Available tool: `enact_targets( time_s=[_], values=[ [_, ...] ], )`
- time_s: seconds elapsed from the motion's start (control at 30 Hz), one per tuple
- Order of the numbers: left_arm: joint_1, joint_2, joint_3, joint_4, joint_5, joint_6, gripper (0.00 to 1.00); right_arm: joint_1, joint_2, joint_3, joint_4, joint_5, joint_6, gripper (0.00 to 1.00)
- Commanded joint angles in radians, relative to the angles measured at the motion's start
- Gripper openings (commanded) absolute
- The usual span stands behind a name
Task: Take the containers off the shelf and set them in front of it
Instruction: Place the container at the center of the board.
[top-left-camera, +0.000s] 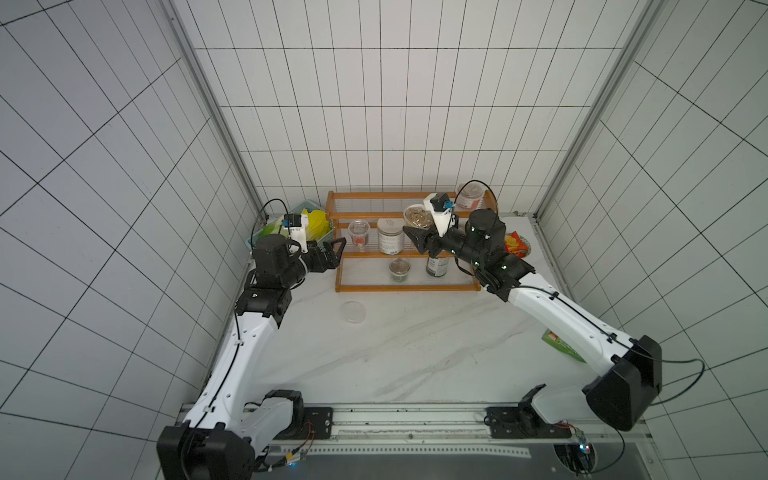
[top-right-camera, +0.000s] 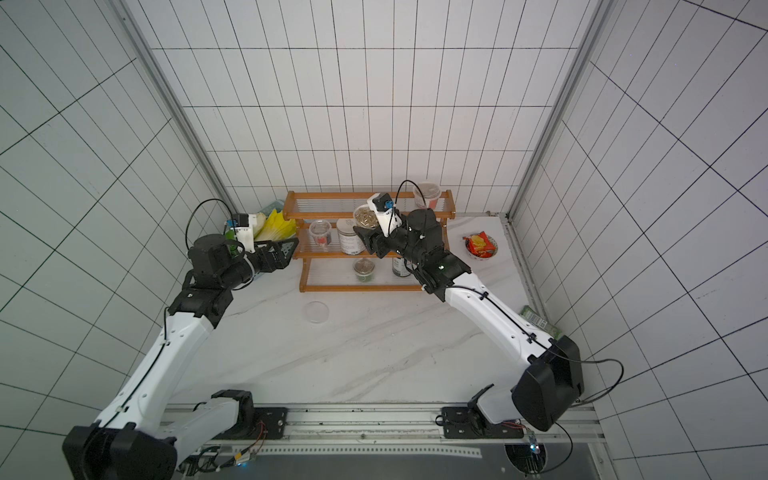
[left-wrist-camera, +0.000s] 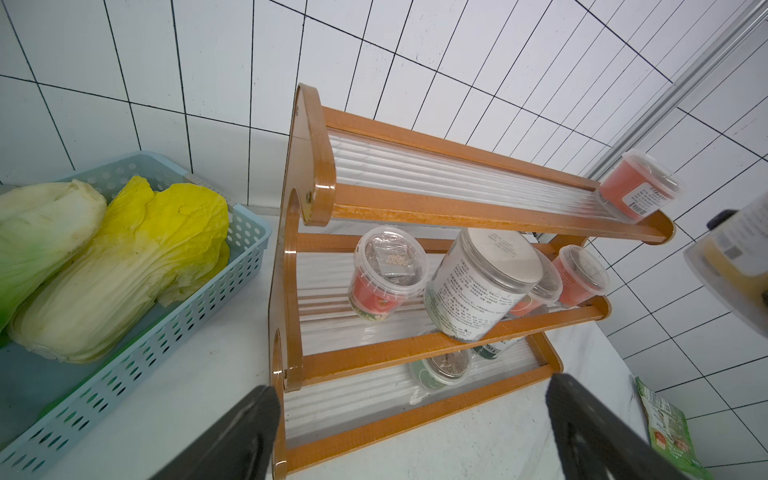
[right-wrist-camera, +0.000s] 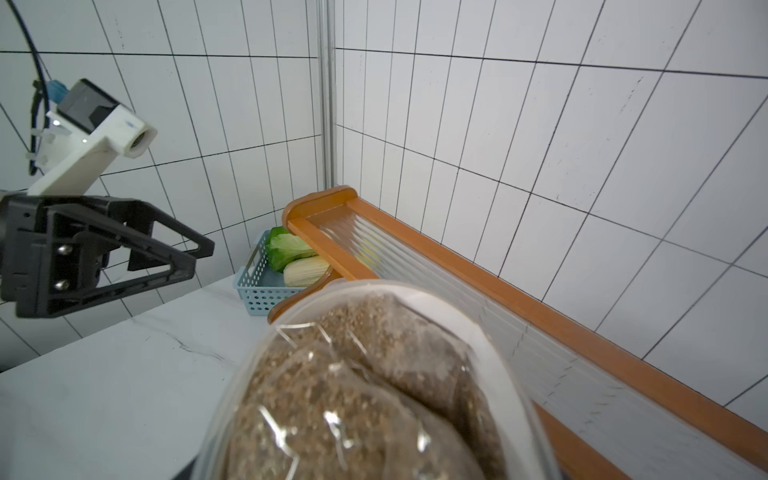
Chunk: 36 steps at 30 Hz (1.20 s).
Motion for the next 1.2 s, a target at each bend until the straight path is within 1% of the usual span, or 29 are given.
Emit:
enact_targets(
  time_s=[0.0,0.13,0.23,0.3,0.37,0.47,0.57,0.7,0.8,0.93,1.17],
  values=[
    [0.004,-0.016,-0.006,0.003,-0.006,-0.009,0.99,0.07,-0.04,-0.095,0.051,0.015,-0.005,0.64],
    [-0.003,-0.018,-0.003,-0.049,-0.001,0.005,0.98,0.156,-0.041,-0.244,0.172,0.033,0.029,0.64],
    [-0.033,-0.027,-0.002,-0.119,-0.041,0.022,0.98,0.231,-0.01,-0.329,0.244,0.064,0.015,0.63],
    [-0.074,-0.037,-0.006,-0.176,-0.077,0.037,0.98,0.268,0.008,-0.387,0.313,0.061,0.025,0.63],
    [-0.143,-0.047,-0.017,-0.235,-0.136,0.053,0.98,0.295,0.037,-0.45,0.397,0.061,0.042,0.63],
    [-0.218,-0.063,-0.069,-0.277,-0.214,0.05,0.98,0.337,0.09,-0.497,0.475,0.07,0.03,0.62],
    [-0.225,-0.075,-0.123,-0.288,-0.228,0.022,0.99,0.359,0.16,-0.525,0.552,0.049,0.034,0.62],
    [-0.245,-0.06,-0.158,-0.286,-0.251,0.013,0.98,0.38,0.238,-0.543,0.603,0.046,0.021,0.62],
    [-0.27,-0.015,-0.151,-0.306,-0.268,0.022,0.98,0.389,0.297,-0.558,0.629,0.037,0.004,0.62],
    [-0.307,0.042,-0.145,-0.344,-0.323,0.022,0.98,0.409,0.365,-0.578,0.675,0.034,-0.023,0.63],
    [-0.334,0.162,-0.104,-0.401,-0.337,-0.006,0.98,0.429,0.477,-0.551,0.707,0.022,-0.081,0.66]
  ],
)
